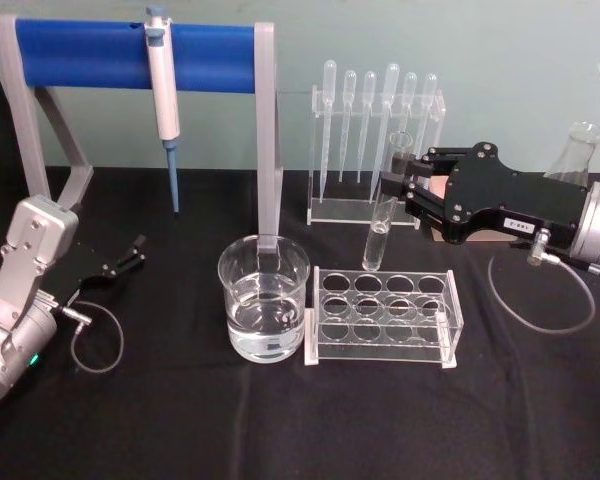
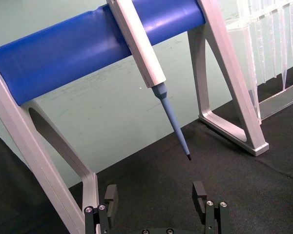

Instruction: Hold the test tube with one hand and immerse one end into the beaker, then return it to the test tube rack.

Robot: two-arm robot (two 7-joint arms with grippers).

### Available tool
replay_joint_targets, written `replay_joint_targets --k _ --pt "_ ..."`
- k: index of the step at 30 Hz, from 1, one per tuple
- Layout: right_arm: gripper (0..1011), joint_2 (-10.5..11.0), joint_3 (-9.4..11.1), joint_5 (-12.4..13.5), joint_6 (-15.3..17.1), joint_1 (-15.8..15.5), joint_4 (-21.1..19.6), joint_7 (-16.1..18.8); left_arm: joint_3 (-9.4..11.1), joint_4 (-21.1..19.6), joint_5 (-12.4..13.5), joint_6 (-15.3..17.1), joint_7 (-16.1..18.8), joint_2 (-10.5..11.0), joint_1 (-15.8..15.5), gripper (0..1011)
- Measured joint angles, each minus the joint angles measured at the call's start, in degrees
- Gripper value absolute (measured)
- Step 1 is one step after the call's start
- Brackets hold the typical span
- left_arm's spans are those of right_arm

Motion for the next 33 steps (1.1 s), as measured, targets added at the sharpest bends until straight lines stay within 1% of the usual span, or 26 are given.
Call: replay_joint_targets --k 33 --pt "233 0.0 0.0 0.0 0.0 0.0 0.0 0.0 0.0 0.0 0.0 0.0 0.0 0.0 0.0 1000"
